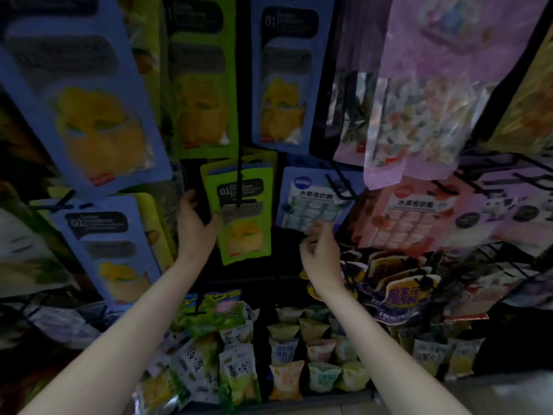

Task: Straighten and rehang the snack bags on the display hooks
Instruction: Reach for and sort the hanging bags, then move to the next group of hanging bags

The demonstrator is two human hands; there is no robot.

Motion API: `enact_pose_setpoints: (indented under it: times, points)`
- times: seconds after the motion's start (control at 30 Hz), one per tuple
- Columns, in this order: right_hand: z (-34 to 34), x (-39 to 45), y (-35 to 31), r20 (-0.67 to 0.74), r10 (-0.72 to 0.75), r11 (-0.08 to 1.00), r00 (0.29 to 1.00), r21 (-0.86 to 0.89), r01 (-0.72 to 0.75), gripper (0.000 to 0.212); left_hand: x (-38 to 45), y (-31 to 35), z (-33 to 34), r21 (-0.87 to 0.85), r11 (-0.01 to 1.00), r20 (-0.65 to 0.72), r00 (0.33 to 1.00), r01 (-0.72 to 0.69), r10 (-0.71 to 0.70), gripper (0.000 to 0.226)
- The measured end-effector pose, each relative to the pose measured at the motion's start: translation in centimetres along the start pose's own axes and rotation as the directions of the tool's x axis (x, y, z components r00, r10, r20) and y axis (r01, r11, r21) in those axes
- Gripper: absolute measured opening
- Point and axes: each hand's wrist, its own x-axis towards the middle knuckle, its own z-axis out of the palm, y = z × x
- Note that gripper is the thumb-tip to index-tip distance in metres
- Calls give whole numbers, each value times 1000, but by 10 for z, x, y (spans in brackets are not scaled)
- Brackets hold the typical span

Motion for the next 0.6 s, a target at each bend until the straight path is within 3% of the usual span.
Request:
enact_pose_setpoints:
  times: [0.13, 0.27, 0.37, 0.43, 0.6]
  points:
    - [18, 27, -29, 217, 25, 999, 976, 21, -30, 52, 12, 15, -5, 21, 999, -3, 1000, 27, -27, 30]
    - [28, 44, -56, 347, 17, 995, 938, 82, -48, 66, 3, 20, -13, 70, 984, 64, 985, -164, 160, 3]
    - [33, 48, -67, 349, 43, 987, 936, 132, -95, 69, -9, 22, -26, 20, 969, 245, 941, -247, 234, 24]
    - [28, 42, -70, 362, 24, 980, 932, 174, -93, 63, -21, 25, -44, -29, 962, 364, 894, -271, 263, 20]
    - [-4, 16, -75, 429, -6, 968, 903, 230, -103, 17, -41, 50, -98, -114, 940, 547, 769, -322, 330, 13]
